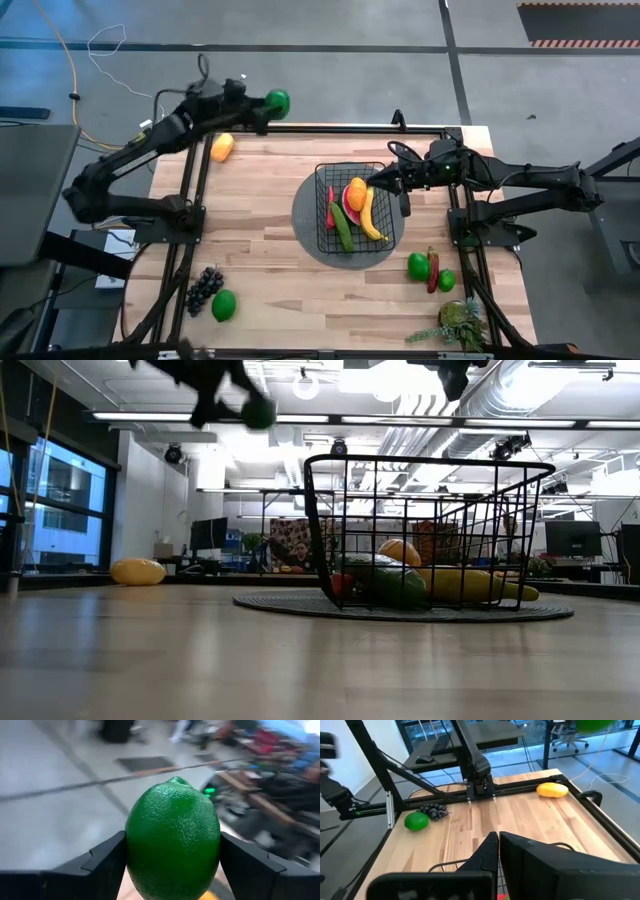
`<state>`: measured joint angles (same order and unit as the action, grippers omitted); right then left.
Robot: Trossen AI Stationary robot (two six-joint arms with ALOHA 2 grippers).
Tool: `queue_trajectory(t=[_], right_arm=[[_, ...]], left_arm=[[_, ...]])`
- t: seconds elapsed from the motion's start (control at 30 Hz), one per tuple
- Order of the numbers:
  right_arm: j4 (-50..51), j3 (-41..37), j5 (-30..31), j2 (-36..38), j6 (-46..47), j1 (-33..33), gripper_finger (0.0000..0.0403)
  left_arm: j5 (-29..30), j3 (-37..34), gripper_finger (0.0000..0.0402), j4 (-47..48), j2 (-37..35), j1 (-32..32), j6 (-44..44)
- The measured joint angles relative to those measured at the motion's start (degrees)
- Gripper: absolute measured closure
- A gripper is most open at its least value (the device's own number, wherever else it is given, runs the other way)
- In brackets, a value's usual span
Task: Build produce basket
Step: Put the green lime into the black wire basket
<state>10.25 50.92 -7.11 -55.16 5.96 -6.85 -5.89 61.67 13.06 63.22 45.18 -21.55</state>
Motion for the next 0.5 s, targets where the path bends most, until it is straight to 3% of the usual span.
queue_trajectory(t=[0.13, 0.23, 0.5], right_arm=[[-1.5, 0.0, 0.0, 0.0, 0.0, 0.0, 0.0403], [-1.9, 0.0, 0.0, 0.0, 0.0, 0.0, 0.0403], [-1.9, 0.0, 0.0, 0.0, 0.4, 0.0, 0.0403]], left_arm=[[1.7, 0.0, 0.0126, -0.1, -5.3, -9.5, 2.5], [6.4, -1.7, 0.0126, -3.2, -7.7, -17.1, 3.7], [16.2, -19.5, 0.0126, -26.2, -12.6, -30.4, -1.6]])
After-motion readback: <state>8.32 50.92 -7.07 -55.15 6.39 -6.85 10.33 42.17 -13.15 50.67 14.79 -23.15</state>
